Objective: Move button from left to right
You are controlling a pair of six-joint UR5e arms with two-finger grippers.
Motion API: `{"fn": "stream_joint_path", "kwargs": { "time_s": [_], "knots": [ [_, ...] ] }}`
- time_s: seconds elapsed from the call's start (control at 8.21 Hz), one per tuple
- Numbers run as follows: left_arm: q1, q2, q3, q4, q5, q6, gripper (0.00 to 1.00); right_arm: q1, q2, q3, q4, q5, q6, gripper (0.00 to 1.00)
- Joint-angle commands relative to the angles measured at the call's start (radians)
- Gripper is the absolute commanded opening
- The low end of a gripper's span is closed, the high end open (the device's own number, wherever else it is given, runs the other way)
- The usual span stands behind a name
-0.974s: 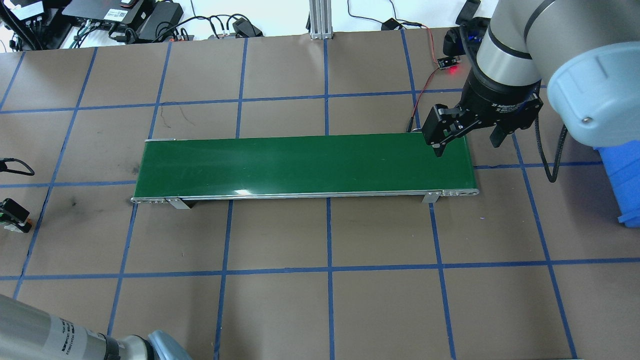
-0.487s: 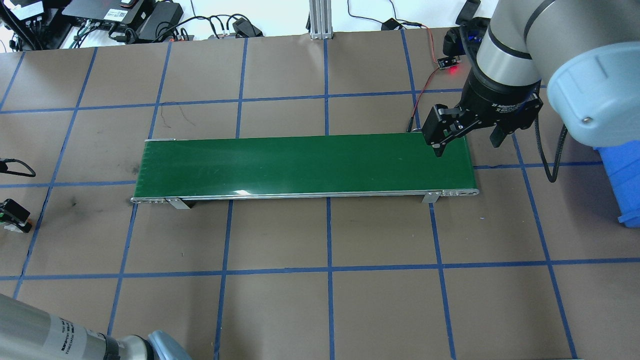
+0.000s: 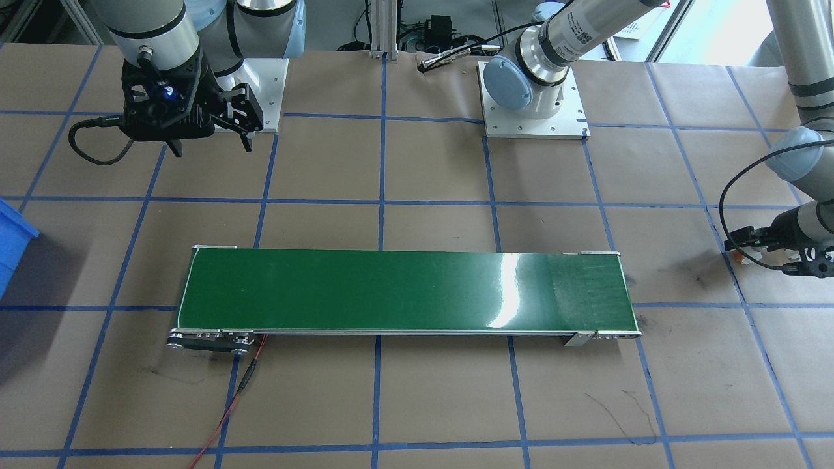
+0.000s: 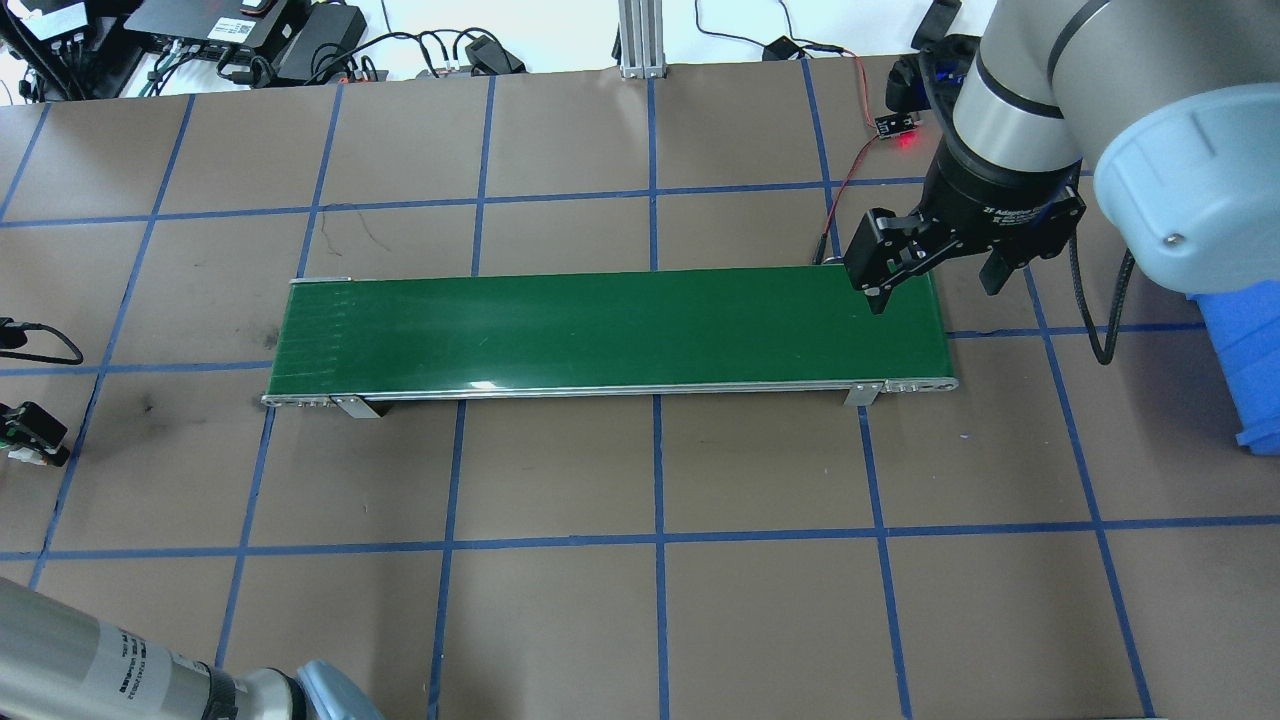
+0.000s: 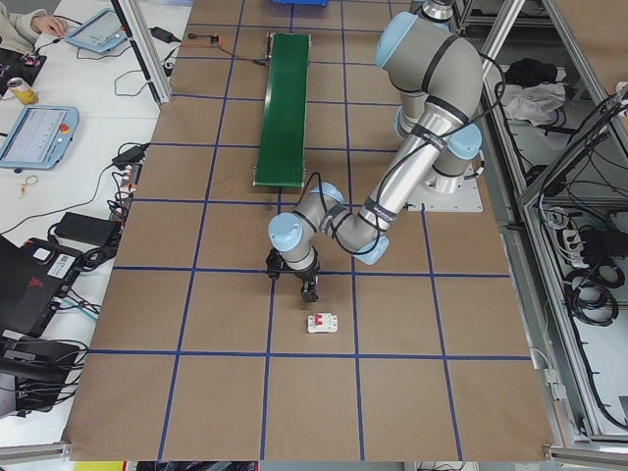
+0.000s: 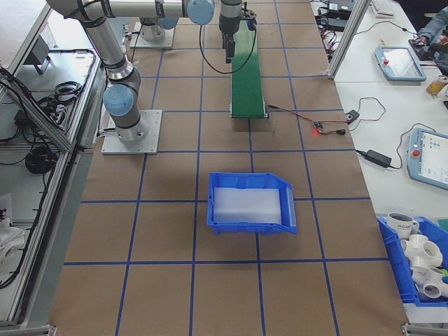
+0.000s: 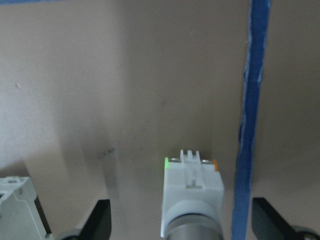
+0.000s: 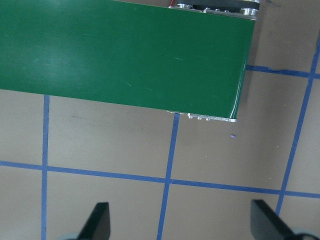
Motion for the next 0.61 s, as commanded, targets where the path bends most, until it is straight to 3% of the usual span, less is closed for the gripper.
{"fn": "stream_joint_path", "kwargs": {
  "time_s": [0.0,0.37,0.49],
  "knots": [
    [0.0,0.013,0.001,0.0,-0.003,0.01,0.0,0.0,0.0,0.0,0.0,0.0,0.0,1.0],
    [-0.001,0.068,0.006,-0.042,-0.002,0.007,0.0,0.0,0.0,0.0,0.0,0.002,0.0,1.0],
    [-0.013,0.121,0.013,-0.122,-0.003,0.003,0.0,0.0,0.002,0.0,0.0,0.0,0.0,1.0]
  ]
}}
